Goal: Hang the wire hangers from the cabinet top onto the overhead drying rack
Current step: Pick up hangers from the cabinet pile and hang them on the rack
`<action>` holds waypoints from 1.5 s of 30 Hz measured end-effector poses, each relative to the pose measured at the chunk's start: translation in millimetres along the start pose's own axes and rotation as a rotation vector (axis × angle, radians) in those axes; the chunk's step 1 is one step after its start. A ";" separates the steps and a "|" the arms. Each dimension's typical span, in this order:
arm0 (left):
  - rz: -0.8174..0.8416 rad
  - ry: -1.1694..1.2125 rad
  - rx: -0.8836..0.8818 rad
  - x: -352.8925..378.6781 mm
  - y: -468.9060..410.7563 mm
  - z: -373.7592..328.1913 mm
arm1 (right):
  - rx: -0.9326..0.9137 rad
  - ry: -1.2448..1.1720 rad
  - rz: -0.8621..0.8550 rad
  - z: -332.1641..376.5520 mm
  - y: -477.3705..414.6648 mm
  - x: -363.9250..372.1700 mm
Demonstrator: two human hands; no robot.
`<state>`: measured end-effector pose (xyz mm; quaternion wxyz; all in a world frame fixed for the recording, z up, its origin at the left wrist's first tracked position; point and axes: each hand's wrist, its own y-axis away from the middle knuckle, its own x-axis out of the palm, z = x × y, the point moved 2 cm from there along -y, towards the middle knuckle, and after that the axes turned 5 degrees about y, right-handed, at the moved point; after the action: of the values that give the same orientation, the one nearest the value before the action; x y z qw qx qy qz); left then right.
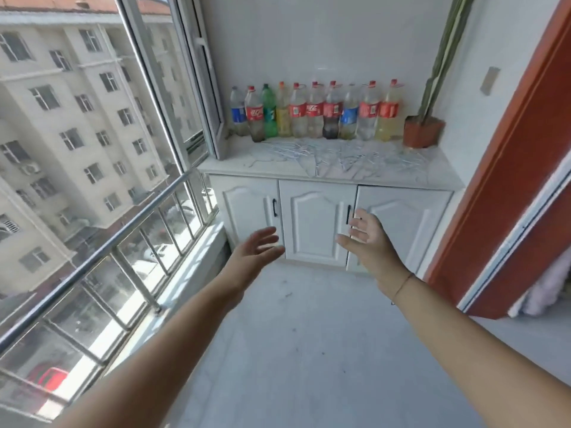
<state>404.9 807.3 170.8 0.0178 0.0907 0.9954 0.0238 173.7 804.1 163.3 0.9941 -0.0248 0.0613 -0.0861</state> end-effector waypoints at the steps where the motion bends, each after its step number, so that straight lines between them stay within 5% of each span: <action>1: 0.013 -0.005 -0.002 5.3 -21.0 0.4 | 0.001 0.000 -0.016 -3.5 -18.1 -6.8; 30: 0.046 0.025 -0.191 164.2 -618.6 60.5 | 0.230 0.064 -0.162 -155.2 -593.2 -191.5; 45: 0.164 -0.101 -0.302 245.6 -849.3 92.7 | 0.488 0.052 -0.321 -232.6 -763.6 -267.2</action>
<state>14.5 21.6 27.7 0.0790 0.1691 0.9676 0.1700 -245.3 90.3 9.8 0.9424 0.2079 0.0596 -0.2552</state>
